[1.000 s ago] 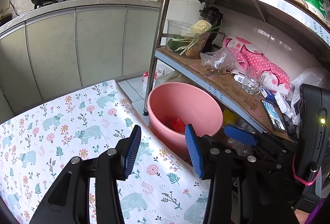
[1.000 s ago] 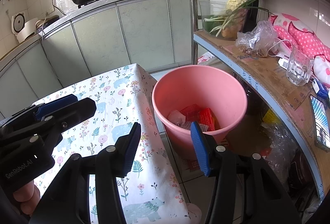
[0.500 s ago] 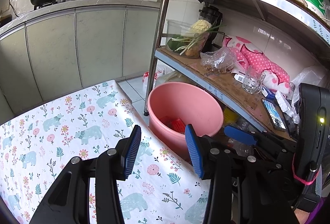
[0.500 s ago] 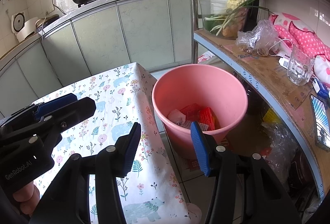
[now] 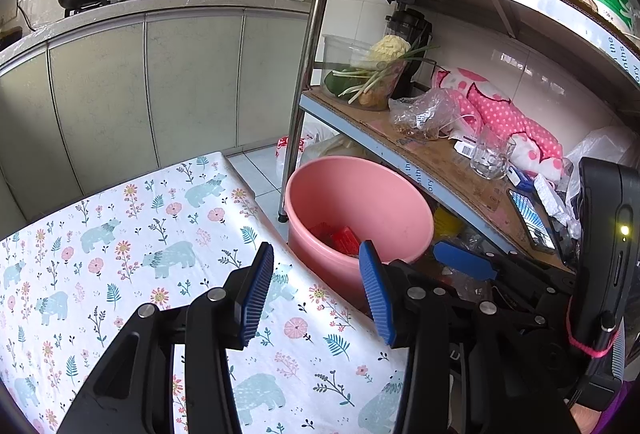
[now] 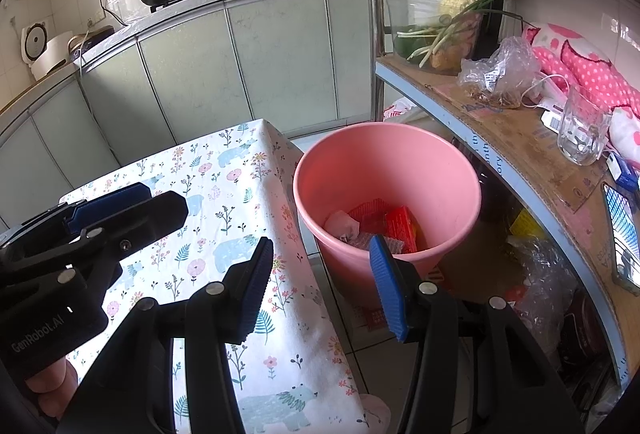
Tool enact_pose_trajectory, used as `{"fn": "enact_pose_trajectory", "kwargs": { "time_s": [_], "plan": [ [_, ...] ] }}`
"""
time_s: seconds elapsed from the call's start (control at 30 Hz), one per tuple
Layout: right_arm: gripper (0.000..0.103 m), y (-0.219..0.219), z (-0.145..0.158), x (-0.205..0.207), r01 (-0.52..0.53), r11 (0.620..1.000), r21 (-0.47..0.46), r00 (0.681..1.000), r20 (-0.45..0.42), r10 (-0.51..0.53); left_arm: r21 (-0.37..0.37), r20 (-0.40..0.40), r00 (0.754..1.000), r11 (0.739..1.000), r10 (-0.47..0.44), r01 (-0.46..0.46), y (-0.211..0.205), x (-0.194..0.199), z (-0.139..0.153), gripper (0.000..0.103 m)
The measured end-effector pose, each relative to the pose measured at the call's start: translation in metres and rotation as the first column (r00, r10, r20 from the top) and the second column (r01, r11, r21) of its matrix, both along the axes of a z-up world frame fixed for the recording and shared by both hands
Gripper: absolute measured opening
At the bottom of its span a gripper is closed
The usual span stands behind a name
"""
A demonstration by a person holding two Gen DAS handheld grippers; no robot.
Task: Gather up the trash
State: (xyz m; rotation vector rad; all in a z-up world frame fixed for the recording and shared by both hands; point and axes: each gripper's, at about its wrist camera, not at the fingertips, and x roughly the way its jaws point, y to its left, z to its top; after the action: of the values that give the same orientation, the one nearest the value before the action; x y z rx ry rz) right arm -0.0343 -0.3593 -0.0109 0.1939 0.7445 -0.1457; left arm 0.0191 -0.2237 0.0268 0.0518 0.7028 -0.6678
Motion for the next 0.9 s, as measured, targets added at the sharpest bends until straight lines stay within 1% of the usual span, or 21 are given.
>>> {"fn": "enact_pose_trajectory", "kwargs": {
  "time_s": [0.9],
  "plan": [
    [0.051,-0.004,-0.012,0.007,-0.002,1.000,0.013,1.000,-0.025,0.002,0.020,-0.021,1.000,1.000,-0.012,0.012,-0.004,0.008,-0.011,0.044]
  ]
}}
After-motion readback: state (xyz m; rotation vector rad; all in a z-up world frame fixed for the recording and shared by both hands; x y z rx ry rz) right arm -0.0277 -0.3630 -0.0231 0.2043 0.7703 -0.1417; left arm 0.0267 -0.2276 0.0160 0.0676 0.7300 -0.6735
